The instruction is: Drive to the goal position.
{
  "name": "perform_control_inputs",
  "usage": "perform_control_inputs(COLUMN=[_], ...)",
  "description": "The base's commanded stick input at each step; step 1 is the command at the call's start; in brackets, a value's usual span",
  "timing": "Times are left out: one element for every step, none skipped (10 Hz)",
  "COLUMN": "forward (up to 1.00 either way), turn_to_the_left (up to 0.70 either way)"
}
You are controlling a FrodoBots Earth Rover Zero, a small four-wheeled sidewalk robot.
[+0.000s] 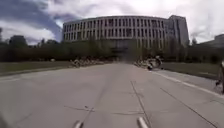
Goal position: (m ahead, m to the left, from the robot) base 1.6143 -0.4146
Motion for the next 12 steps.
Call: perform_control_inputs(forward=[0.70, 0.70, 0.70, 0.70, 0.70, 0.70, 0.70, 0.70, 0.70, 0.70, 0.70, 0.70], turn_to_the_left=[0.00, 0.00, 0.00, 0.00, 0.00, 0.00, 0.00, 0.00, 0.00, 0.00, 0.00, 0.00])
